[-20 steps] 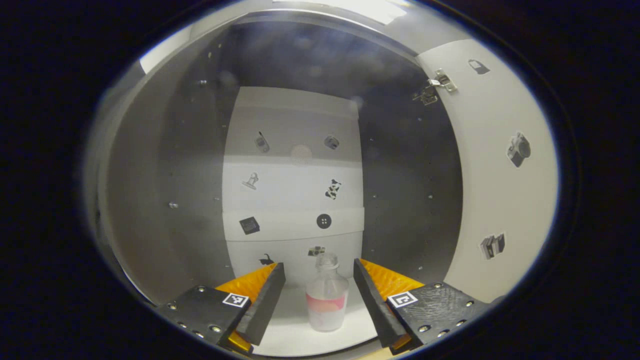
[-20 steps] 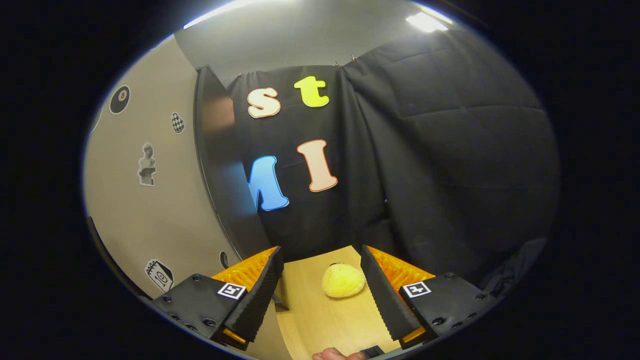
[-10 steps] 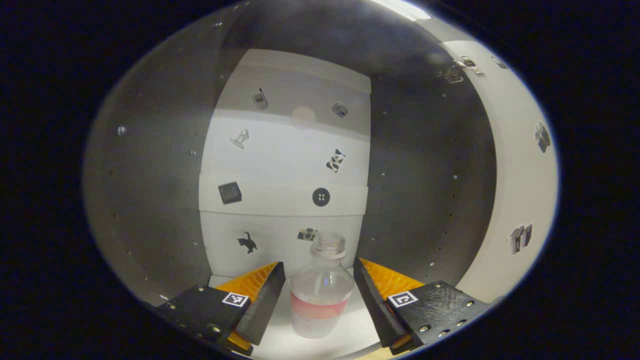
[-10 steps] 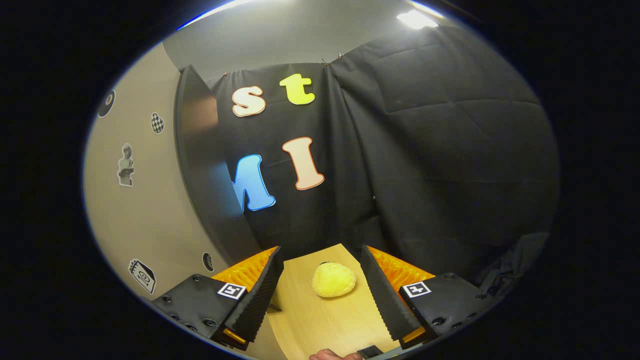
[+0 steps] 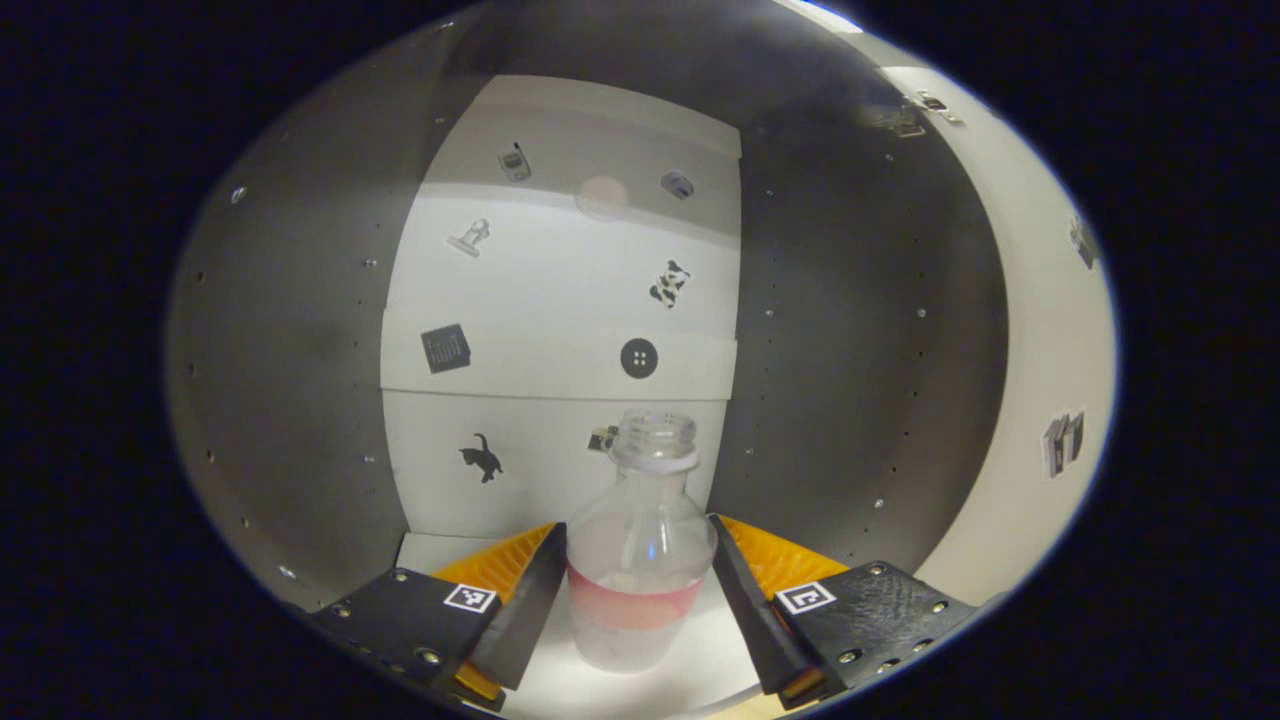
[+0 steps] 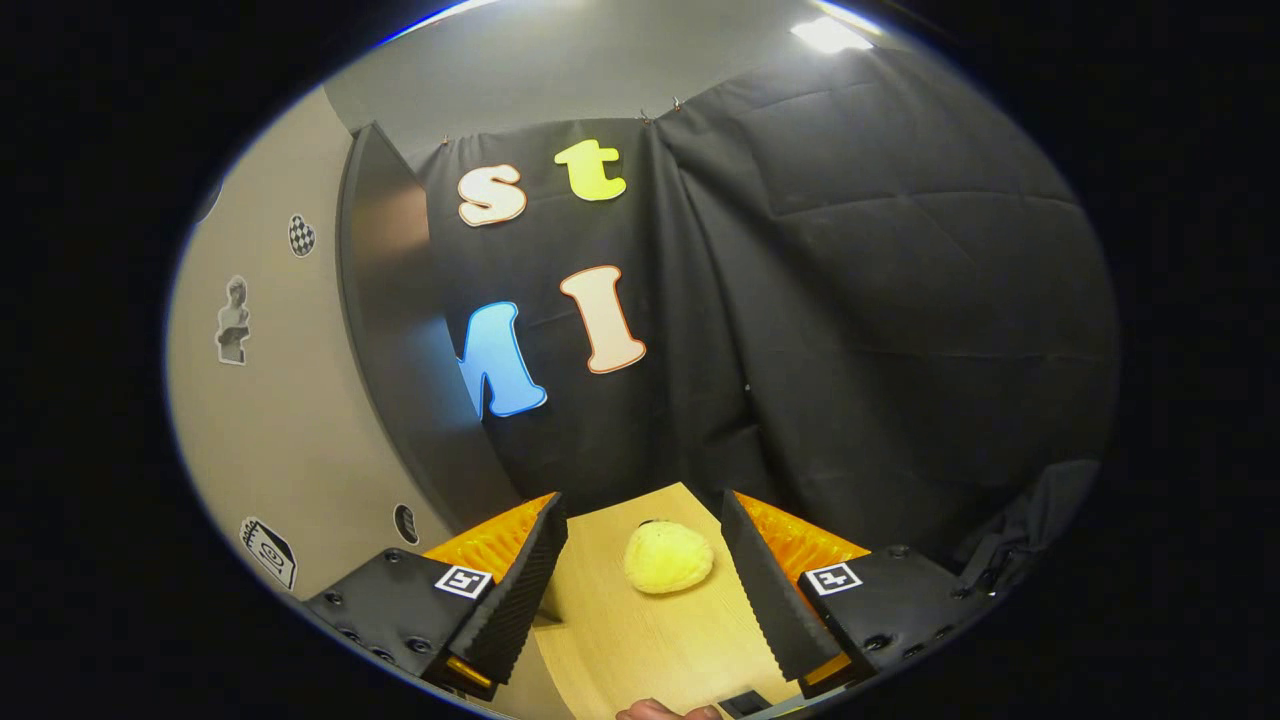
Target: Open the cabinet door with the right hand, grasp the bottle in the cabinet with the left hand and place it on the coaster, then close the cabinet door with the right hand.
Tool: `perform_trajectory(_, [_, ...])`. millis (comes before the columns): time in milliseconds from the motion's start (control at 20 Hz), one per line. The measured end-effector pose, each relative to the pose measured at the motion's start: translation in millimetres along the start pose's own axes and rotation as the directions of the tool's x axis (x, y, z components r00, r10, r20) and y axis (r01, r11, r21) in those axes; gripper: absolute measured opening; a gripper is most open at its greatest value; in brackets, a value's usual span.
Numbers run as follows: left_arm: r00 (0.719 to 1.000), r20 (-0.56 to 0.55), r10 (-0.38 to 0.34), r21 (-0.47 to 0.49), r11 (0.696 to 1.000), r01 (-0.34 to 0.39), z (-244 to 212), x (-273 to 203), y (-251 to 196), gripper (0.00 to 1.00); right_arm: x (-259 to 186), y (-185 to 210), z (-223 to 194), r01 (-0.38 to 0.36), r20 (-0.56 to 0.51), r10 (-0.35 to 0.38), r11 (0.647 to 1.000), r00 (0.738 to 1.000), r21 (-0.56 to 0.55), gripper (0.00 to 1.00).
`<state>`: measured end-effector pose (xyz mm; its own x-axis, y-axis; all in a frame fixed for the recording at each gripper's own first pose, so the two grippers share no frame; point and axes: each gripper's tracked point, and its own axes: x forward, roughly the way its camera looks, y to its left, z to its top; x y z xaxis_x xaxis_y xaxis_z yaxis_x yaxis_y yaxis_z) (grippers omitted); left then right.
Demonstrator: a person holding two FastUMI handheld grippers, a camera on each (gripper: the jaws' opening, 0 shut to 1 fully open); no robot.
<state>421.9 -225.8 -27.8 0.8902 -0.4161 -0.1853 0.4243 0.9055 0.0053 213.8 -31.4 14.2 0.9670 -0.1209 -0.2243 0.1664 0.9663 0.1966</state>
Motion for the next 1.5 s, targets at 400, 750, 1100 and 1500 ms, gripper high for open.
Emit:
perform_trajectory(400, [1.0,0.004,0.004,0.005,1.0,-0.004,-2.4,-0.6,-2.1,0.74,4.7,-6.2,-5.1,0.007,-0.015,-0.007,1.0,1.0,0.001,0.98])
perform_trajectory(750, [1.0,0.03,0.008,0.066,0.998,-0.01,-1.1,-14.4,-17.7,0.72,15.2,-6.4,-5.7,-0.026,-0.029,0.025,0.999,0.999,-0.035,0.98])
perform_trajectory(1100, [0.994,0.105,0.037,0.115,0.992,-0.049,14.6,-57.2,-24.0,0.72,32.0,2.7,3.0,-0.119,-0.02,0.118,0.992,0.993,-0.046,0.98])
perform_trajectory(1500, [0.991,0.134,0.029,0.084,0.996,-0.04,26.1,-154.5,-26.0,0.7,3.4,8.5,7.5,-0.141,0.032,0.144,0.987,0.989,-0.076,0.92])
